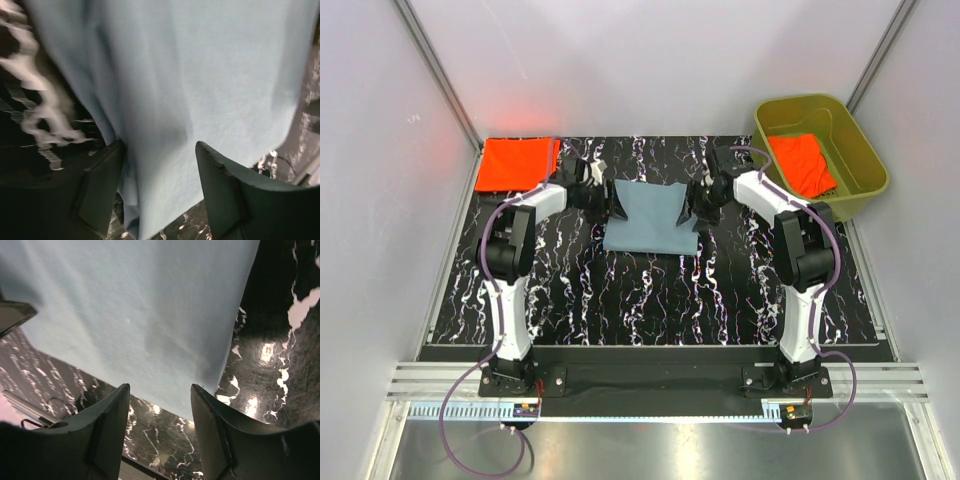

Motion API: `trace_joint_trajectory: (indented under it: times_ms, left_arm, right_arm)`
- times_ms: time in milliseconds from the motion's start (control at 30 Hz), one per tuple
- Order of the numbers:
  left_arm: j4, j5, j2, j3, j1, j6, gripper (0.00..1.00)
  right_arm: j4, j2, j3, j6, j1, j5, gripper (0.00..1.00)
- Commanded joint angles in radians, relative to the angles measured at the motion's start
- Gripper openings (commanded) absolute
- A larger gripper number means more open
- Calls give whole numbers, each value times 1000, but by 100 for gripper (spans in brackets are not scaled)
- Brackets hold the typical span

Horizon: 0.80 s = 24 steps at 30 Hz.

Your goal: Fold and stack the t-shirts

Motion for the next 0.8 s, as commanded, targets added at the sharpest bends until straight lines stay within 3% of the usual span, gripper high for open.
trace_joint_trajectory:
  times_ms: [0, 100, 300, 400, 467, 500, 633, 767]
  left_arm:
    - [56, 4, -85, -113, -29, -39, 62]
    - [81, 6, -143, -182, -44, -66, 60]
    - [-5, -94, -310, -216, -35, -73, 68]
    - [-103, -186, -425, -216, -11, -89, 71]
    - [-148, -281, -538, -257, 15, -122, 73]
    - [-149, -298, -578, -279, 28, -132, 73]
    - [-142, -321, -762, -391, 119, -195, 74]
    - [-126, -280, -858, -498, 216, -240, 72]
  right_arm:
    - [24, -48, -77, -14, -1, -17, 58]
    - [28, -116, -163, -45, -1, 2, 57]
    - [36, -307, -251, -193, 31, 129, 74]
    - [83, -408, -317, -316, 135, 256, 81]
    - [203, -490, -419, -356, 195, 325, 87]
    - [320, -520, -465, -437, 287, 353, 100]
    - [640, -630, -689, -785, 505, 491, 100]
    - [876, -661, -894, -1126, 584, 361, 100]
